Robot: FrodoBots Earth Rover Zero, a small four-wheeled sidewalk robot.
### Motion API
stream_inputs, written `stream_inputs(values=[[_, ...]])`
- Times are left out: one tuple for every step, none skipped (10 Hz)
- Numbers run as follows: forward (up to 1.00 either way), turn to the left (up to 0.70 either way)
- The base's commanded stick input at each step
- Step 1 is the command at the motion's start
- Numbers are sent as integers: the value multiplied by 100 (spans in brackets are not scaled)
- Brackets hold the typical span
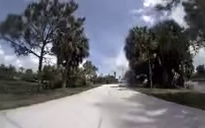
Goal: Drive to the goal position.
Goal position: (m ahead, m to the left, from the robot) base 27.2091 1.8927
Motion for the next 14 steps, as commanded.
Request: stream_inputs(values=[[85,0],[85,0],[85,0],[85,0],[85,0],[85,0],[85,0],[85,0],[85,0],[85,0],[85,0],[85,0],[85,0],[85,0]])
